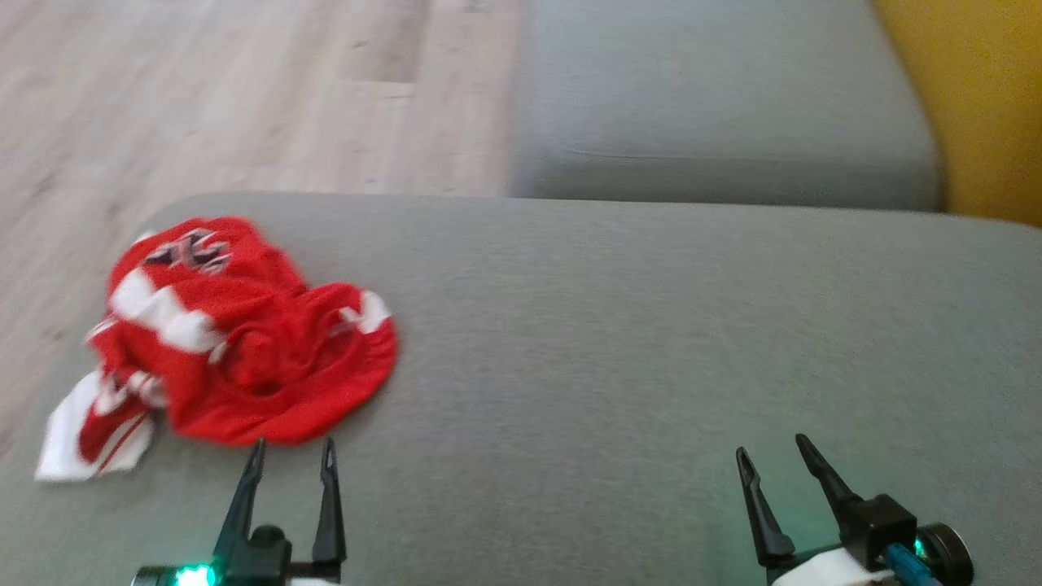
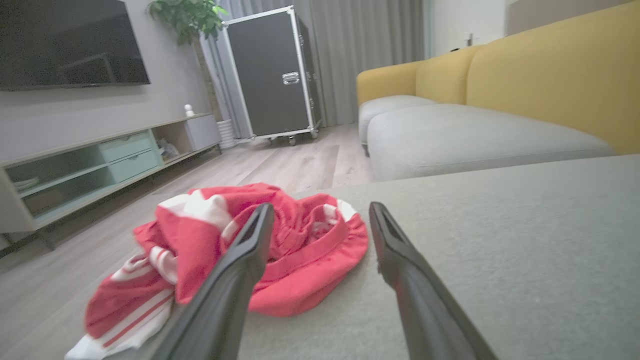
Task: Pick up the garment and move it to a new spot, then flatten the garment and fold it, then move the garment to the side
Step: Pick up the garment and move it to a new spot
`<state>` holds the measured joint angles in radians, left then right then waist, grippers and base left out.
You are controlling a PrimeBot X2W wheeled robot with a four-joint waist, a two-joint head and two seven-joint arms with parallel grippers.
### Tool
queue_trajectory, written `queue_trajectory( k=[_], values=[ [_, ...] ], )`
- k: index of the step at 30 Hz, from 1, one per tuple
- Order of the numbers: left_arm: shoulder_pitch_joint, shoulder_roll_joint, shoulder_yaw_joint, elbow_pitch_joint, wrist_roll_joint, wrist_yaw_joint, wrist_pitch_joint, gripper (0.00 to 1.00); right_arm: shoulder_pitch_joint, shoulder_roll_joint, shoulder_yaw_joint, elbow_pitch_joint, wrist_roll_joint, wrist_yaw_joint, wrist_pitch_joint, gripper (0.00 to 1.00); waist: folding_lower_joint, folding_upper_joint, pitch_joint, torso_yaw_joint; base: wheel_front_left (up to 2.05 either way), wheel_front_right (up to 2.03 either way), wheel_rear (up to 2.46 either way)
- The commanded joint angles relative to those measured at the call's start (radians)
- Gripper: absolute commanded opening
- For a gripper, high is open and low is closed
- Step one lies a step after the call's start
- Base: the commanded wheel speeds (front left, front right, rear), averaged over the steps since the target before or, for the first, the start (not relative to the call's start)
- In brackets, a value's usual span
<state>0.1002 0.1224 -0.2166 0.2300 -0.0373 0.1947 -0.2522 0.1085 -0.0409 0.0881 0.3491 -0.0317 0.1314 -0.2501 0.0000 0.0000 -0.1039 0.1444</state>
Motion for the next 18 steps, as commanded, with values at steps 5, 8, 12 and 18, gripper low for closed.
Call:
queue_trajectory(
  k=[5, 8, 12, 18],
  values=[
    [-0.009, 0.021, 0.06, -0.038, 0.012, 0.003, -0.01, 1.0, -0.031, -0.009, 0.037, -0.03, 0.016, -0.001, -0.012, 1.0, 0.0, 0.0, -0.007, 0.191, 0.0, 0.0, 0.0],
    [-0.002, 0.029, 0.068, -0.05, 0.018, 0.006, -0.01, 1.0, -0.032, -0.009, 0.038, -0.029, 0.024, -0.001, -0.012, 1.0, 0.0, 0.0, -0.007, 0.257, 0.0, 0.0, 0.0],
    [0.008, 0.035, 0.086, -0.081, 0.021, 0.022, -0.01, 1.0, -0.055, -0.009, 0.067, -0.025, 0.02, -0.001, -0.012, 1.0, 0.0, 0.0, 0.018, 0.3, 0.0, 0.0, 0.0],
    [0.013, 0.03, 0.099, -0.113, 0.027, 0.044, -0.01, 1.0, -0.082, -0.009, 0.095, -0.01, -0.001, -0.001, -0.012, 1.0, 0.0, 0.0, 0.047, 0.326, 0.0, 0.0, 0.0]
  ],
)
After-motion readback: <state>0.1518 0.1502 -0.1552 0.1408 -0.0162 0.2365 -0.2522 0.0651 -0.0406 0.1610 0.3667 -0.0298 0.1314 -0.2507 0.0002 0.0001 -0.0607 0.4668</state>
